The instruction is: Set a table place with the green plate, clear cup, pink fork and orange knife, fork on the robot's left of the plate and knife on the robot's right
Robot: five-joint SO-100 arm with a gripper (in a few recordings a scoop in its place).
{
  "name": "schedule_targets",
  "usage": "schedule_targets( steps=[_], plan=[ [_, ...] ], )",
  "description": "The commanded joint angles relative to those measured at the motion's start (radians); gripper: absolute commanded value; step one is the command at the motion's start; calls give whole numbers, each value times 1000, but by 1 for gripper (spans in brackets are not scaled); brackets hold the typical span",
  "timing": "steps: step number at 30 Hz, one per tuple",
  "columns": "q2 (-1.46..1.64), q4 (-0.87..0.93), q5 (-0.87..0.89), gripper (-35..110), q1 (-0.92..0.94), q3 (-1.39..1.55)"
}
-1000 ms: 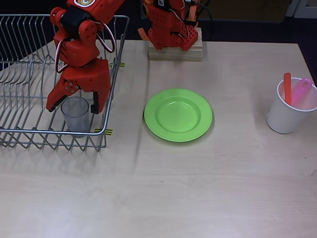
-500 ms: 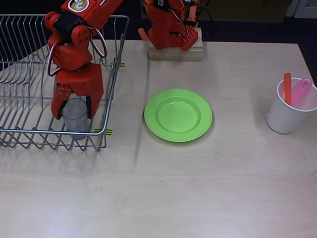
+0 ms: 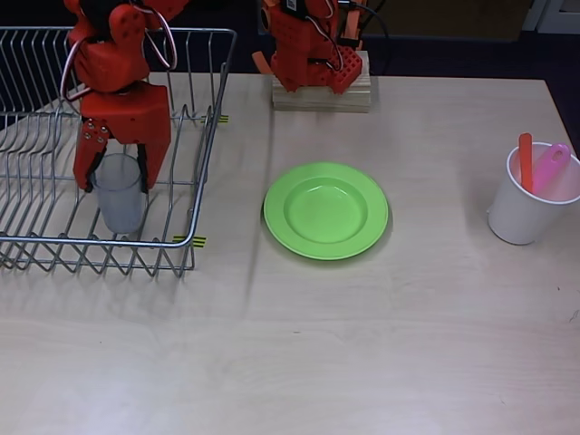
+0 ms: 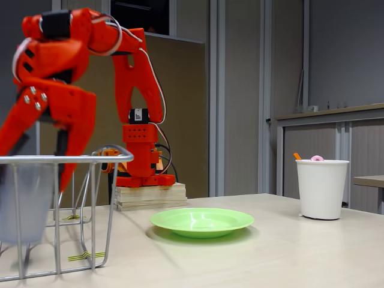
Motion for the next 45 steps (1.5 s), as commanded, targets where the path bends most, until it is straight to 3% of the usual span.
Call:
schedule_targets(
  steps=[1, 8, 15, 28, 35, 45],
  plan=[
    [140, 61, -17, 22, 15, -52],
    [321, 143, -20, 21, -100, -97],
    [416, 123, -46, 21, -345, -109],
    [-95, 195, 210, 22, -747, -483],
    [-121, 169, 360, 25, -787, -291],
    [-158, 84, 402, 27, -778, -187]
  ],
)
